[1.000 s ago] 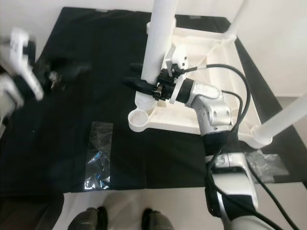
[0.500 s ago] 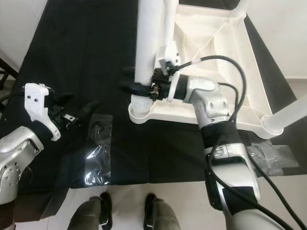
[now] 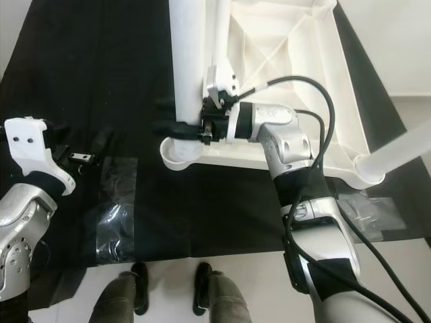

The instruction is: Building children table

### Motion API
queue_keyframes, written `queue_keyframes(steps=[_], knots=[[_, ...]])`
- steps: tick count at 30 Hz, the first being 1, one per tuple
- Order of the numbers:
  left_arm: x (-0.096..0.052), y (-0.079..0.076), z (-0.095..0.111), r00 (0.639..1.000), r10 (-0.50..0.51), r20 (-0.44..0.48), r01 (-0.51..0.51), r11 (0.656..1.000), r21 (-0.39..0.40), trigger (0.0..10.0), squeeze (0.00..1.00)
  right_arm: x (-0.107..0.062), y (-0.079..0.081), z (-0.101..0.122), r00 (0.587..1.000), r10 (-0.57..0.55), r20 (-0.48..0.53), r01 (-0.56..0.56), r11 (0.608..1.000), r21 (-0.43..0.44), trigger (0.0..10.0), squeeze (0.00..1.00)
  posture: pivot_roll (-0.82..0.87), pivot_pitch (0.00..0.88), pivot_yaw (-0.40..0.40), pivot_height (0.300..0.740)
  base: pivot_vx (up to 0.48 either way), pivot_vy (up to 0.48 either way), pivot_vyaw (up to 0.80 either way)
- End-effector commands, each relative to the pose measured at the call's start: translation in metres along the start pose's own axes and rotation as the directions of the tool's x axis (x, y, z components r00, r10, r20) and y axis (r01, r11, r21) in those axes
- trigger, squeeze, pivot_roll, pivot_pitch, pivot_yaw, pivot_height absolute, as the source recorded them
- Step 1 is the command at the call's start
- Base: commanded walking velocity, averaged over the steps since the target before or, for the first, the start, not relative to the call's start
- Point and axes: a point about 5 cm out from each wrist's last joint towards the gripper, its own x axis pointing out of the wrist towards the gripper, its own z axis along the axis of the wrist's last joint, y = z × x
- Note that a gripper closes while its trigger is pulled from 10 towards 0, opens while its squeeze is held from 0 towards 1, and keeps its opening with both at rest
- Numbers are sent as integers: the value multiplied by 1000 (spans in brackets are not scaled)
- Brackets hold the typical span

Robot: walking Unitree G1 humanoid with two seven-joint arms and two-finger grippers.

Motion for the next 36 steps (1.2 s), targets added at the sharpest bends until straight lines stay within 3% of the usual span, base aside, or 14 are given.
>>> queue_keyframes(steps=[1,7,14,21,25,32,36], knots=[[-4,2,-1,1000,20,1,-20,1000,14,10000,0,4,6,-3,999,48,4,-48,999,-2,10000,0,70,389,-109,740,0,0,800],[-4,-1,0,1000,18,12,-19,999,46,10000,0,4,7,-3,997,72,9,-72,997,24,10000,0,69,379,-114,740,0,0,800],[-5,-3,4,999,27,26,-29,996,80,10000,0,-1,7,-3,995,97,6,-97,994,54,10000,0,73,369,-116,740,0,0,0],[-5,-6,7,999,5,31,-8,997,79,10000,0,-8,-6,1,999,24,23,-25,999,39,10000,0,74,364,-115,740,0,0,0],[-6,-9,7,1000,-13,24,10,995,96,10000,0,-11,-9,-2,1000,-1,31,0,999,55,10000,0,75,370,-115,740,0,-472,0],[-5,-10,8,999,-2,33,-1,996,87,10000,0,-8,-7,-5,999,-3,34,1,998,59,10000,0,71,371,-114,740,0,-135,0],[-4,-11,5,1000,8,29,-11,996,89,10000,0,4,-5,-10,999,-26,46,24,999,46,10000,0,67,375,-116,740,0,0,0]])
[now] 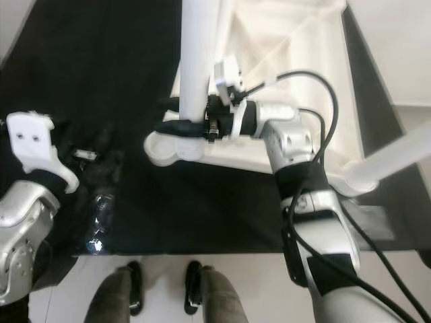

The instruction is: Building children table

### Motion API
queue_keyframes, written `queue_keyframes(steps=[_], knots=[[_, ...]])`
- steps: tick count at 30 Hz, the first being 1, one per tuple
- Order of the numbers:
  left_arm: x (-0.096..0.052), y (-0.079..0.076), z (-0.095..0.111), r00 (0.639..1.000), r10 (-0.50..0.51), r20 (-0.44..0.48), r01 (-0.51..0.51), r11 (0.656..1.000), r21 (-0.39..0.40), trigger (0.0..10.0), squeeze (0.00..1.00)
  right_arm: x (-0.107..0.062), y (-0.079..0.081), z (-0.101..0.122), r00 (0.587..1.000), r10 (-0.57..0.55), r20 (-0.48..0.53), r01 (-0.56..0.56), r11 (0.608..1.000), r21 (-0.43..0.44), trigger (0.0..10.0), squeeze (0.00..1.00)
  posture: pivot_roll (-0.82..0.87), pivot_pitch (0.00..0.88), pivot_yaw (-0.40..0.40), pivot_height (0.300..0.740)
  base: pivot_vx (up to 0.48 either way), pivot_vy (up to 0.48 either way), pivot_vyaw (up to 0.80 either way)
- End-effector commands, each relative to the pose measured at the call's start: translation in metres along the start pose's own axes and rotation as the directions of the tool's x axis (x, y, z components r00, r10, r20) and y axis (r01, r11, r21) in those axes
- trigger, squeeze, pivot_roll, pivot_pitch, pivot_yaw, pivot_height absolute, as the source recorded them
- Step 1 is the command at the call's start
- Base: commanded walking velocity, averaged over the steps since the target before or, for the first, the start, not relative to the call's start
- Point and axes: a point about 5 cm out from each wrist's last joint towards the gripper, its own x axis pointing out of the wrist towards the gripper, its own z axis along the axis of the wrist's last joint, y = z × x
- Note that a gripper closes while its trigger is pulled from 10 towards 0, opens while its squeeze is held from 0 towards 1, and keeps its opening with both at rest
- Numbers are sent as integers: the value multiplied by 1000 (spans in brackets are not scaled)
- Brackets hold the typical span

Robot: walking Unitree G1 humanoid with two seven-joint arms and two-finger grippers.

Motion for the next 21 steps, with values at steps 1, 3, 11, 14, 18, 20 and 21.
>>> queue_keyframes(steps=[1,3,11,14,18,20,21], knots=[[-4,1,-4,1000,15,-17,-15,1000,9,10000,0,6,4,-8,1000,11,-14,-11,1000,0,10000,0,67,375,-116,740,0,0,0],[-4,1,-5,1000,17,-21,-16,1000,10,10000,0,10,4,-13,1000,1,-19,-2,1000,-11,10000,0,66,377,-120,740,0,0,0],[-4,3,-7,998,37,-44,-37,999,16,10000,0,18,2,-9,1000,-10,12,10,1000,-14,10000,0,66,381,-127,740,0,60,0],[-3,6,-7,997,55,-47,-54,998,25,10000,0,22,-1,1,997,-11,72,11,1000,3,10000,0,66,382,-128,740,0,480,0],[-2,9,-4,997,77,-20,-76,997,29,10000,0,25,-3,9,993,-5,121,4,1000,7,10000,0,65,384,-130,740,0,360,0],[-2,10,-4,997,80,-18,-80,996,35,10000,0,26,-3,11,991,-2,133,1,1000,4,10000,0,65,384,-130,740,0,0,0],[-3,10,-4,996,82,-18,-81,996,36,10000,0,27,-3,11,991,-1,135,1,1000,3,10000,0,66,385,-131,740,0,0,0]])
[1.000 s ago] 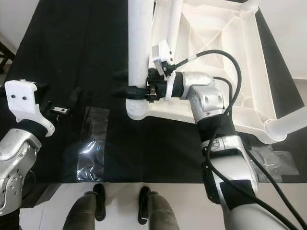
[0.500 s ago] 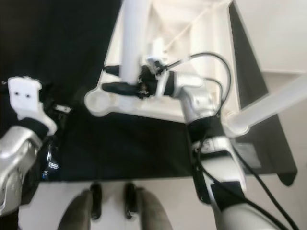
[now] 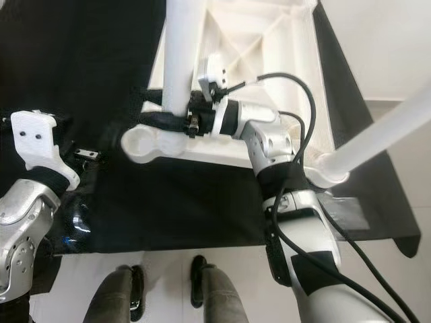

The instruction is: Building children table

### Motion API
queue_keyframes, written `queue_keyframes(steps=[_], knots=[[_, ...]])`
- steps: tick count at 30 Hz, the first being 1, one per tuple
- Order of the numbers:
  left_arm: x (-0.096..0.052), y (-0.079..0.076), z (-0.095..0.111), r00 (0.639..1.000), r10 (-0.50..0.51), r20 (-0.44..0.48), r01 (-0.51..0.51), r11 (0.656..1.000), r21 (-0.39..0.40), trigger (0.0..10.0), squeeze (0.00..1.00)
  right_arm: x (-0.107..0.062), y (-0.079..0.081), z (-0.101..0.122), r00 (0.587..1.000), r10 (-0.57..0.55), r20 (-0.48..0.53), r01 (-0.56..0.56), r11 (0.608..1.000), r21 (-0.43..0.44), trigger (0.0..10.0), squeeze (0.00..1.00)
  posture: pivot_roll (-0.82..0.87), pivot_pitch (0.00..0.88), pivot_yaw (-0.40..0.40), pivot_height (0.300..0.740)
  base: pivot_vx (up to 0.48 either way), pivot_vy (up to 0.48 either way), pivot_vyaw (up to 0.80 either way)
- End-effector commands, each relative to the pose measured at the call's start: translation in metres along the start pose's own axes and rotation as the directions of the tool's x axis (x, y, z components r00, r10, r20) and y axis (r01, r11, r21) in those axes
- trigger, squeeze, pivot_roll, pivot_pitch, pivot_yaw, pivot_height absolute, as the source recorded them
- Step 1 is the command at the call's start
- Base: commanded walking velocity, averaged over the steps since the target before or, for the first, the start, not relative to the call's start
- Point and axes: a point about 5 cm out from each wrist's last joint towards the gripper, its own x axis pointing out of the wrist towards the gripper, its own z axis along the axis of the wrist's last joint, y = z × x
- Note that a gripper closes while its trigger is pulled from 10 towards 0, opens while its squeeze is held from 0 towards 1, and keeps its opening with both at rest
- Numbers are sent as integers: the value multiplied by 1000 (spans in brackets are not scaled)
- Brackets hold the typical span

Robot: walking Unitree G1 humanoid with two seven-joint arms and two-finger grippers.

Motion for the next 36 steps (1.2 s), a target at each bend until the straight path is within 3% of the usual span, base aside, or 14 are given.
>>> queue_keyframes(steps=[1,14,16,22,36], knots=[[-4,5,-6,999,30,-23,-29,999,19,10000,0,4,2,-2,1000,18,22,-18,1000,14,10000,0,66,385,-131,740,0,0,0],[-6,7,-7,998,46,-33,-45,998,34,10000,0,8,10,-13,993,111,-28,-110,994,15,10000,0,71,389,-138,740,0,0,0],[-7,6,-8,998,47,-34,-45,998,39,10000,0,1,13,-22,983,161,-90,-159,987,33,10000,0,72,394,-143,740,0,0,0],[-9,5,-8,998,45,-35,-44,998,43,10000,0,-8,10,-24,978,169,-125,-164,985,50,10000,0,72,396,-144,740,0,0,0],[-12,4,-9,998,36,-43,-34,998,51,10000,0,-33,-3,-31,977,94,-192,-78,993,92,10000,0,78,402,-144,740,0,0,0]])
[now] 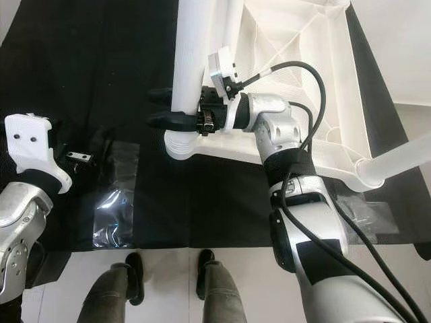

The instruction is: Building children table

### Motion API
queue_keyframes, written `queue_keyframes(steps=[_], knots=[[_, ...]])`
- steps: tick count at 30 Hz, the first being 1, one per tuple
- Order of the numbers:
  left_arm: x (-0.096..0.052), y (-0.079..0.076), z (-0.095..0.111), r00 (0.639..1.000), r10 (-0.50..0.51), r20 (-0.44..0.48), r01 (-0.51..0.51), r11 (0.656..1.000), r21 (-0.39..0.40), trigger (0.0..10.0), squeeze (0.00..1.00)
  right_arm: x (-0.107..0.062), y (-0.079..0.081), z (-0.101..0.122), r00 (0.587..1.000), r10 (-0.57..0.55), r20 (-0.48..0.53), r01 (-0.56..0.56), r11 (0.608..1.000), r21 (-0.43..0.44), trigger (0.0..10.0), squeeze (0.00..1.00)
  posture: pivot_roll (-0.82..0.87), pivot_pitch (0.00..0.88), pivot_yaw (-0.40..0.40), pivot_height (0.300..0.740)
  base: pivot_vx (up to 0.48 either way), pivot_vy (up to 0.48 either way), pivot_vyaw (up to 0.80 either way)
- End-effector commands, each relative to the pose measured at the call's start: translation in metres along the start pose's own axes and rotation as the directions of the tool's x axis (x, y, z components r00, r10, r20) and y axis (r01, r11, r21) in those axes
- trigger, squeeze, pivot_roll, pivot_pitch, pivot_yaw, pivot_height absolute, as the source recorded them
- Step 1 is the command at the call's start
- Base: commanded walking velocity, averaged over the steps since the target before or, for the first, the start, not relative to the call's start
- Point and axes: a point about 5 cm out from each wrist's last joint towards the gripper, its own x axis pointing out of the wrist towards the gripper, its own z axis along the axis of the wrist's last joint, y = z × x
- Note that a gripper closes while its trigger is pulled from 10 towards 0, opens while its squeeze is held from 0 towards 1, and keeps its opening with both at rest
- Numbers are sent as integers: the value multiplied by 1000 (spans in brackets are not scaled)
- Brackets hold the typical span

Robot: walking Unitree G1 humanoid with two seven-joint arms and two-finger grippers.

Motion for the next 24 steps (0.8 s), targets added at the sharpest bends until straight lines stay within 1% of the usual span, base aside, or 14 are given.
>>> queue_keyframes(steps=[1,4,6,8,13,15,18,20,24], knots=[[-5,-2,0,1000,-11,-2,11,1000,14,10000,0,-9,4,-26,997,-25,-75,31,996,80,10000,0,78,402,-144,740,0,0,0],[-5,-2,0,1000,-12,-1,12,1000,14,10000,0,-8,3,-27,996,-38,-79,44,996,75,10000,0,79,405,-143,740,0,0,0],[-6,-2,1,1000,-13,-1,13,1000,15,10000,0,-4,3,-33,993,-50,-104,57,996,64,10000,0,84,407,-142,740,0,0,0],[-6,-2,1,1000,-13,-1,13,1000,15,10000,0,-4,3,-33,993,-50,-104,57,996,64,10000,0,84,407,-142,740,0,0,0],[-8,-1,1,1000,-10,-2,10,1000,18,10000,0,-3,3,-40,988,-58,-146,66,996,55,10000,0,87,407,-143,740,0,0,0],[-9,-1,1,1000,-8,-4,8,1000,20,10000,0,-3,3,-43,982,-72,-175,78,997,28,10000,0,87,407,-143,740,0,0,0],[-9,-1,1,1000,-9,-6,10,1000,21,10000,0,-2,4,-45,980,-84,-181,84,996,-4,10000,0,87,407,-146,740,0,0,0],[-9,-1,1,1000,-9,-6,10,1000,21,10000,0,-2,4,-45,980,-84,-181,84,996,-4,10000,0,87,407,-146,740,0,0,0],[-10,-2,1,1000,-10,-8,11,1000,21,10000,0,-6,10,-54,982,-100,-158,99,995,-12,10000,0,89,409,-150,740,0,0,0]])
